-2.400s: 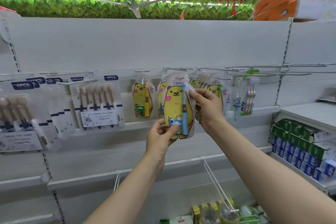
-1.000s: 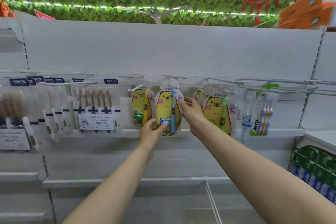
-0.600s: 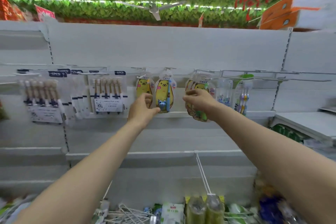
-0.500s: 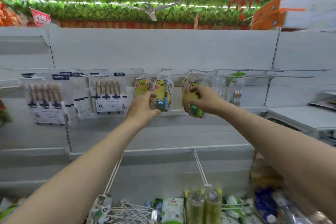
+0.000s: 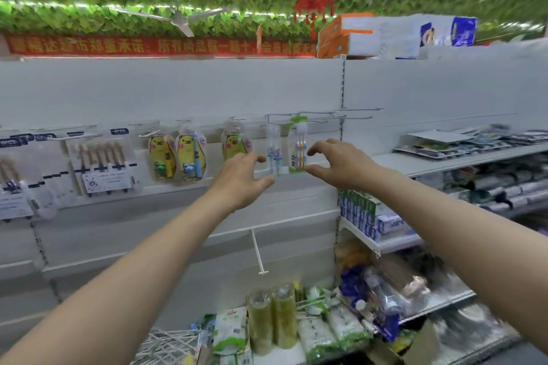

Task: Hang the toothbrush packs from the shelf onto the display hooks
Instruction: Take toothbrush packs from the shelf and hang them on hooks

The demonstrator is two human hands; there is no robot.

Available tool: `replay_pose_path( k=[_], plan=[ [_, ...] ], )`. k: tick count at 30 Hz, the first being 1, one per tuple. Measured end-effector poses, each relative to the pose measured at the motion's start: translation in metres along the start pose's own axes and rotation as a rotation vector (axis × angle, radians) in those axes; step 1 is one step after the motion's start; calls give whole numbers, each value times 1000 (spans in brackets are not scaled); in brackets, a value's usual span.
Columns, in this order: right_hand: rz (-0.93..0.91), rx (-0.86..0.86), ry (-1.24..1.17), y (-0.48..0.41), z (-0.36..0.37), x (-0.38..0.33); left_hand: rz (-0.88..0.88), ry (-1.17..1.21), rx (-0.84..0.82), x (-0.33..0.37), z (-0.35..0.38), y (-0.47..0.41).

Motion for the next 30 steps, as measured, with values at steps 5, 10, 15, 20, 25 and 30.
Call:
replay_pose_path(
  k=[5, 10, 15, 20, 25, 30],
  plan=[
    [39, 0, 39, 51, -28, 94, 101, 43, -19, 92, 50, -19],
    [117, 3, 83, 114, -67, 215, 197, 102, -96, 209, 119, -47],
    [230, -8, 142, 165, -104, 322, 290, 155, -167, 320, 182, -74],
    [276, -17, 209, 190, -124, 410, 373, 158, -212, 402, 244, -110],
    [295, -27, 256, 201, -121, 495, 471, 123, -240, 466, 310, -155],
    [287, -25, 245, 199, -107, 585, 576, 162, -258, 521, 374, -209]
  ],
)
Point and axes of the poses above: each hand's wrist, its own y-axis away from the middle knuckle, its own z-axis out of the palm, x = y × z, the point moved 1 cm from there along -y, towards the middle knuckle, and after that the axes turned 10 degrees about -z, right-handed, at the moved point
